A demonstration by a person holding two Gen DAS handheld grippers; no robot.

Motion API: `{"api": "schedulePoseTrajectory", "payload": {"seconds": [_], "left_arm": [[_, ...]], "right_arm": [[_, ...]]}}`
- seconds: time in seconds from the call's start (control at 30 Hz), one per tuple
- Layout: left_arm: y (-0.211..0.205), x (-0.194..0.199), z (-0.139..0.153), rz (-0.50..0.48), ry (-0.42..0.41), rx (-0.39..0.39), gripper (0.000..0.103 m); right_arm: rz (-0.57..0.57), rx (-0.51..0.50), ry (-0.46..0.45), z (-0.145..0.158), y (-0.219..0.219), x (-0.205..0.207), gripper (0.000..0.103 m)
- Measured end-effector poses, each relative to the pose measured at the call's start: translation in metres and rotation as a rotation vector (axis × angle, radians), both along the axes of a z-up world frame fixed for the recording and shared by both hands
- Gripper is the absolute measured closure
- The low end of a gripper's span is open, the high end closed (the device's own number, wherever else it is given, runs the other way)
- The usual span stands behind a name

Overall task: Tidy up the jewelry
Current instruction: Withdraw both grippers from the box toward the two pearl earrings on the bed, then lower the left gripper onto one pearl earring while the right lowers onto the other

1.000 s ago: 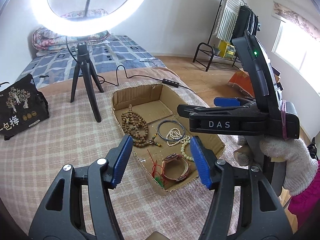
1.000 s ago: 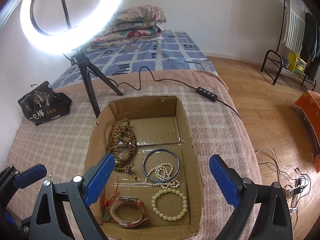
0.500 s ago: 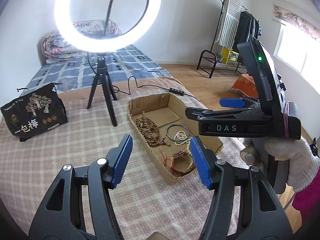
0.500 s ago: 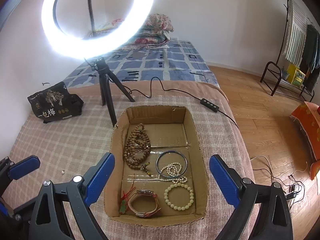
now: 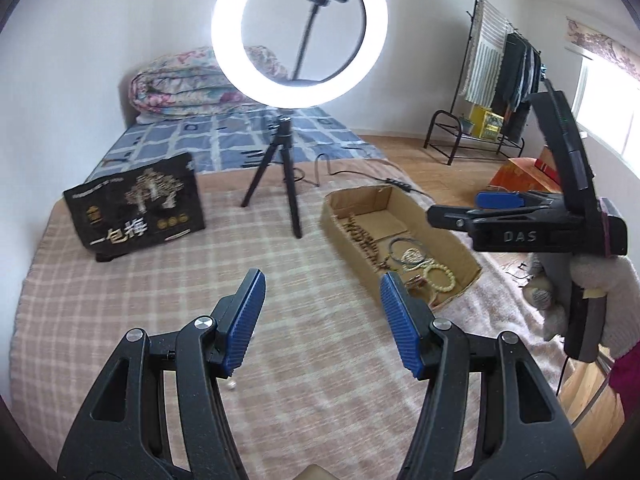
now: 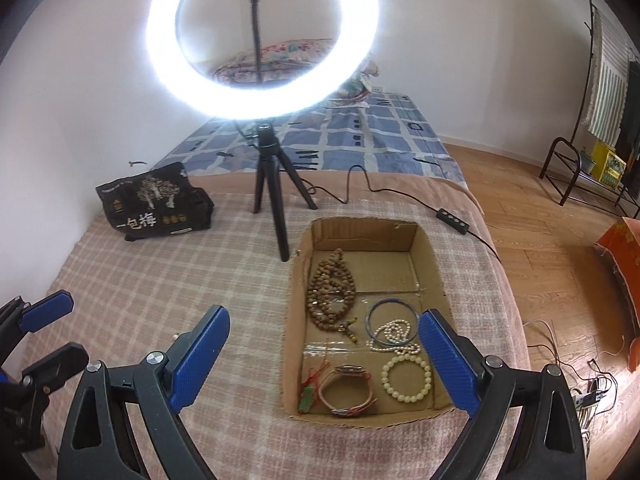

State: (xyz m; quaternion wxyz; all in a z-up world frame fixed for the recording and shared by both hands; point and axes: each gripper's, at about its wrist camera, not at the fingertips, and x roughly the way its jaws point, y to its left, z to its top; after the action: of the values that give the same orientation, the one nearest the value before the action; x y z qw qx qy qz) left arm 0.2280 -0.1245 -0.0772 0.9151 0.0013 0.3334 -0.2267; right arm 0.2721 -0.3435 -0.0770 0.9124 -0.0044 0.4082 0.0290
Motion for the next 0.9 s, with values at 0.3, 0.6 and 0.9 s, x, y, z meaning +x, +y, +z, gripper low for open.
{"api": "schedulePoseTrajectory", "payload": {"seconds": [0.3,0.6,0.9], "left_arm": [[0.063,-0.007,-0.039,0.091,0.073,0.029,0.042],[0.086,-0.012,-0.092,0.115,0.169,0.032,0.042],[0.075,-0.007,-0.125,0.097,0.230,0.021,0.061]], "right_arm": [[0.102,0.014,0.030,-0.019,0.044,0.000,0.006],[0.184,0.049,0.084,-0.054,0.078,0.013,0.009],[0.427,0.021,0.165,-0.101,0.120,0.032,0.034]]}}
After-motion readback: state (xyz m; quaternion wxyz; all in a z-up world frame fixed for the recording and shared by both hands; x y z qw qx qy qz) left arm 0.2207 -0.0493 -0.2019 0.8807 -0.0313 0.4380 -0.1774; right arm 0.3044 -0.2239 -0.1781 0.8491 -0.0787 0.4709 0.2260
